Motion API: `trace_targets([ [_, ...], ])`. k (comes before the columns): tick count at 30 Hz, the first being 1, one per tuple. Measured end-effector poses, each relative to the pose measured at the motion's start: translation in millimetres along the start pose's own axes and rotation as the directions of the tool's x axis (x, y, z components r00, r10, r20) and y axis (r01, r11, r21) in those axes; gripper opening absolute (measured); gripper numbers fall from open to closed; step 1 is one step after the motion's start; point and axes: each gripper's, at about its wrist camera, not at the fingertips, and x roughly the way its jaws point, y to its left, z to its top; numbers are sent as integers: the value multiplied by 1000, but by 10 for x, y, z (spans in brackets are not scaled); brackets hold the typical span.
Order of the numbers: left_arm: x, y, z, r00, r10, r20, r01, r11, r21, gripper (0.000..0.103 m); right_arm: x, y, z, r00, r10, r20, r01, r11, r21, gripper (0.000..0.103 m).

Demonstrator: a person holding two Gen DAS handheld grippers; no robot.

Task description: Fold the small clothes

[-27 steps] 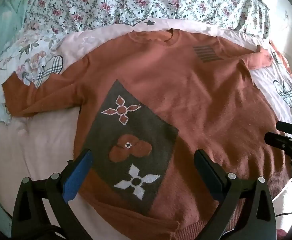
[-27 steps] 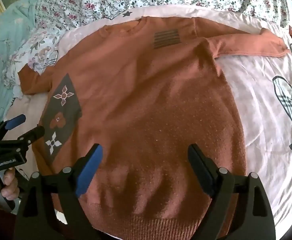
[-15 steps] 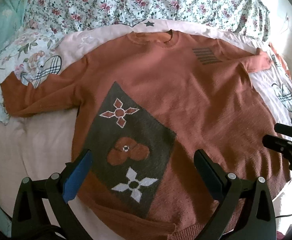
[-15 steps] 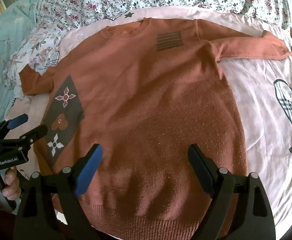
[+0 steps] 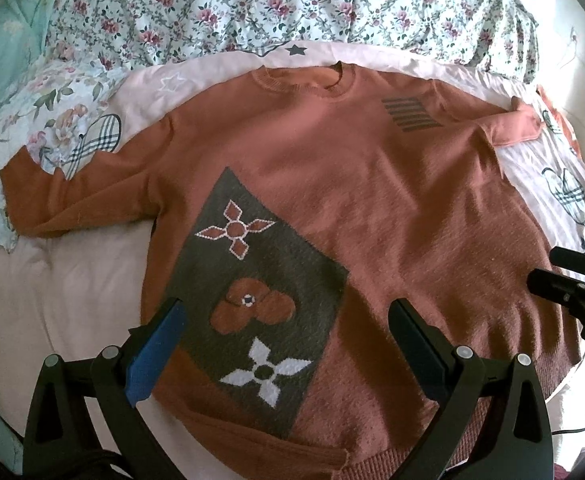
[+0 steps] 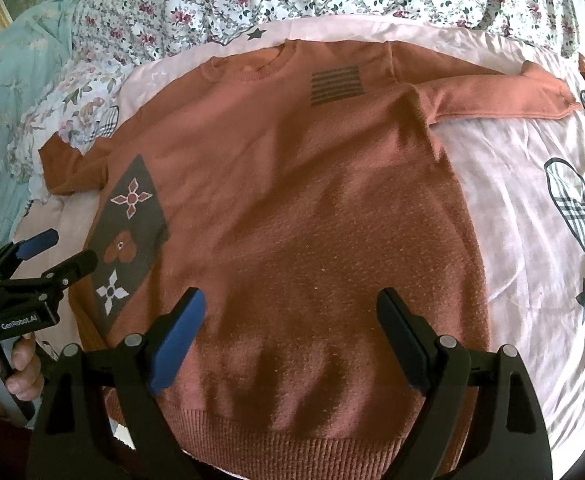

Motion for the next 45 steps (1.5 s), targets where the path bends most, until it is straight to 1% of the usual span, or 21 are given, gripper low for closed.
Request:
trace_targets([
  [1,-3,0,3,1000,0,-2,0,1000,0,101,-4,-6,0,1000,-1,1,1,1000,2,88],
  [3,-8,-2,10,1000,-3,6,3,1000,-1,101,-5,3,1,999,-40,7,40,999,-9,88],
  [6,-1,-7,22,1000,-2,-8,2,1000,3,101,-15,-13,24,998,-51,25,51,999,-18,88],
  [8,3,-15,39,1000,1,-2,-1,1000,6,101,-20,-19,53,998,-62,29,62,998,-21,88],
  [12,7,-24,79,999,-5,44,5,1000,4,101,-42,-65,122,998,-52,24,52,999,-4,88],
  [17,31,-32,117,999,5,51,-6,1000,10,101,-43,-117,190,999,-42,17,42,999,7,88],
  [19,47,-38,145,998,23,59,-24,1000,17,101,-32,-136,203,999,-41,11,40,999,11,88],
  [25,132,-58,233,1000,9,29,-9,1000,-5,101,24,-230,263,1000,-30,-10,30,999,30,88],
  [26,158,-58,247,1000,2,14,-1,1000,-10,101,30,-254,272,999,-30,-12,30,999,36,88],
  [31,251,-103,307,1000,4,-9,-4,1000,-14,101,19,-420,305,999,-36,-10,36,997,68,88],
  [35,321,-129,367,1000,4,-22,-4,1000,-21,101,-38,-757,412,998,-60,13,58,989,139,88],
  [37,359,-138,407,1000,0,-26,-1,1000,-27,101,-56,-952,491,997,-74,10,71,981,178,88],
  [43,464,-195,548,999,7,-41,-8,999,-39,101,-150,-1767,817,989,-149,23,137,951,279,88],
  [45,498,-220,608,999,8,-43,-10,999,-45,101,-210,-2065,934,982,-186,34,166,932,322,88],
])
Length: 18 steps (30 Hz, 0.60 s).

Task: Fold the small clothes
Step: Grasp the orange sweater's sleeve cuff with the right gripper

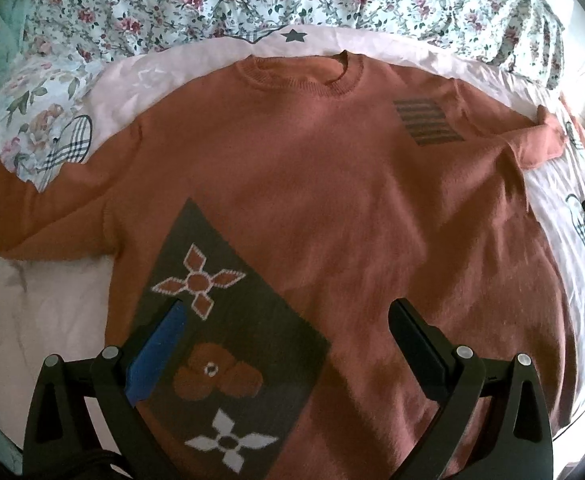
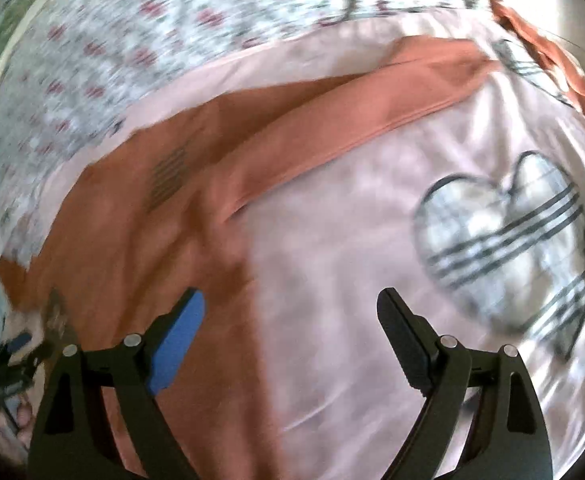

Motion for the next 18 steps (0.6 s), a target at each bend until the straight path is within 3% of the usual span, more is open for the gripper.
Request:
trace_targets([
  [3,46,-46,85,1000,3,-4,-3,1000,-14,101,29,-495,409,998,-37,42,32,993,118,87],
  [9,183,-166,232,999,12,-44,-14,999,-36,101,182,-1206,1122,980,-172,98,146,962,230,64],
  [15,363,-325,392,995,54,-82,-58,997,-49,101,576,-1721,1676,973,-214,82,186,946,266,60],
  [18,413,-389,458,991,93,-97,-98,993,-58,101,659,-2019,1881,979,-182,96,142,934,328,60],
])
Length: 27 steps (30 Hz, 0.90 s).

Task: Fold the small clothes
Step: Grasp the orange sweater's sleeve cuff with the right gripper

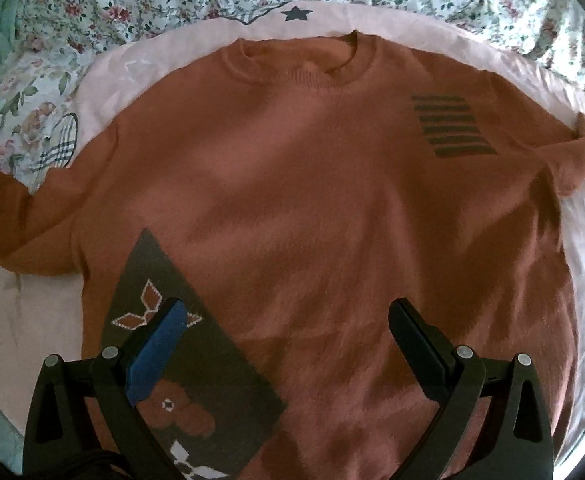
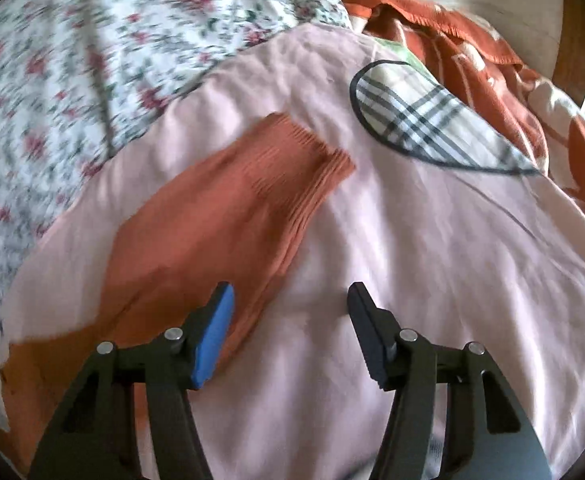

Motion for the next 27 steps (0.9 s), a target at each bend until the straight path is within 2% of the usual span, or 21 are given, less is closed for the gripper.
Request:
trace_targets([
  [5,70,-64,68,1000,-5,-22,4,998,-57,101,204,-128,329,1000,27,16,-28,996,83,60],
  [6,94,-81,74,1000,-8,-24,7,999,-49,101,229,-114,366,999,25,22,-26,996,81,53],
  [7,117,-106,72,1000,-7,-26,6,999,-38,101,227,-72,383,1000,20,24,-22,997,68,33],
  [9,165,-117,80,1000,-17,-26,17,1000,-23,101,148,67,387,1000,12,19,-13,1000,21,8],
  [11,170,-77,80,999,-44,-27,43,999,-21,101,20,222,323,999,4,46,-3,1000,-27,8],
  [14,91,28,46,998,-64,-2,64,998,-10,101,-199,579,118,997,43,64,-36,993,-117,8],
  [17,29,208,41,997,-77,15,77,997,-8,101,-336,1006,-196,993,108,48,-96,975,-198,7],
  [20,-20,443,44,995,-91,33,92,995,-27,101,-449,1517,-590,980,198,-1,-192,949,-249,7],
  [22,-61,625,34,994,-98,43,100,994,-47,101,-537,1826,-822,964,263,-51,-267,929,-255,7],
  [24,-79,778,35,992,-112,52,115,991,-64,101,-608,2233,-1148,932,344,-118,-363,898,-248,7],
  [27,-100,984,15,990,-124,65,129,989,-78,101,-616,2711,-1537,889,414,-198,-454,857,-245,7],
])
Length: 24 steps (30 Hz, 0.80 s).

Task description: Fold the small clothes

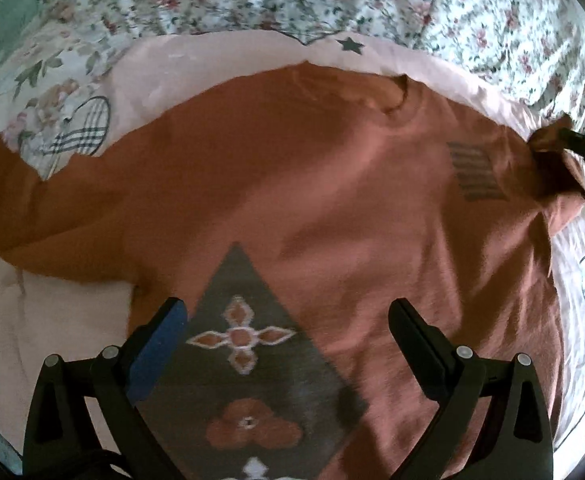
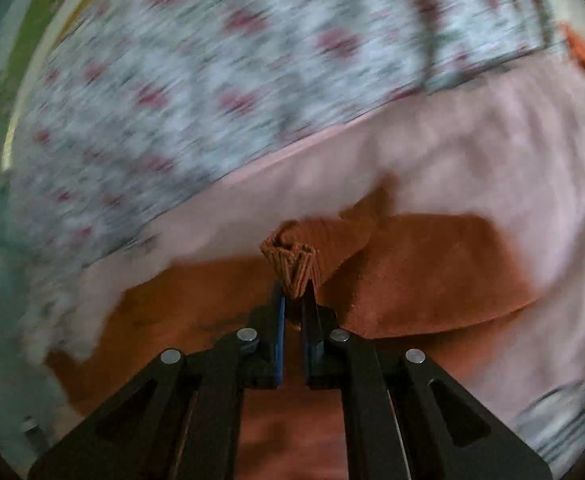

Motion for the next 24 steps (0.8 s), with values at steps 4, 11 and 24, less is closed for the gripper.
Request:
trace_targets([
  [4,-59,222,-8,1000,-21,13,21,1000,3,101,484,791,-366,986,130,-103,-134,990,-33,7],
  [11,-156,455,26,997,-55,53,54,998,13,101,1161,1775,-883,942,216,-256,-247,964,-95,7],
  [24,97,726,399,985,-163,61,170,975,-144,101,1921,2103,-1239,795,341,-502,-400,916,-10,25],
])
